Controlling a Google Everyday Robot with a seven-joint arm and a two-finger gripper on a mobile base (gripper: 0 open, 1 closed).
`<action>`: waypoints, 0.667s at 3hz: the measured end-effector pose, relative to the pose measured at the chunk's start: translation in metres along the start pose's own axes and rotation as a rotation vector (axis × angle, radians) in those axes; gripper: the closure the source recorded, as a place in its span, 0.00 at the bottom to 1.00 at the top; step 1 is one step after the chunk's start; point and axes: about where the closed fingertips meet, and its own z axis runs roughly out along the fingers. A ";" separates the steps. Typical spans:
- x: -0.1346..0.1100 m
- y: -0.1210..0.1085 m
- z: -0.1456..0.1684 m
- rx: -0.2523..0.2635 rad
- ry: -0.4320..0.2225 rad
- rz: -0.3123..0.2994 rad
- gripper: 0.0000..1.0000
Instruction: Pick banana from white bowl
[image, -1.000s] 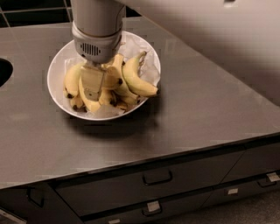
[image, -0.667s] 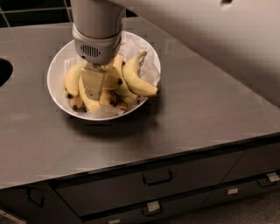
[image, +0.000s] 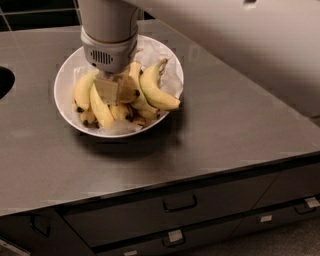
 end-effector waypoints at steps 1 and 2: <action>-0.001 -0.004 -0.003 0.000 0.001 0.000 0.90; -0.001 -0.005 -0.004 0.000 0.000 0.000 1.00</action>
Offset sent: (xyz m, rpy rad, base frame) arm 0.0013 -0.0003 0.0022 -0.0005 0.0003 -0.0001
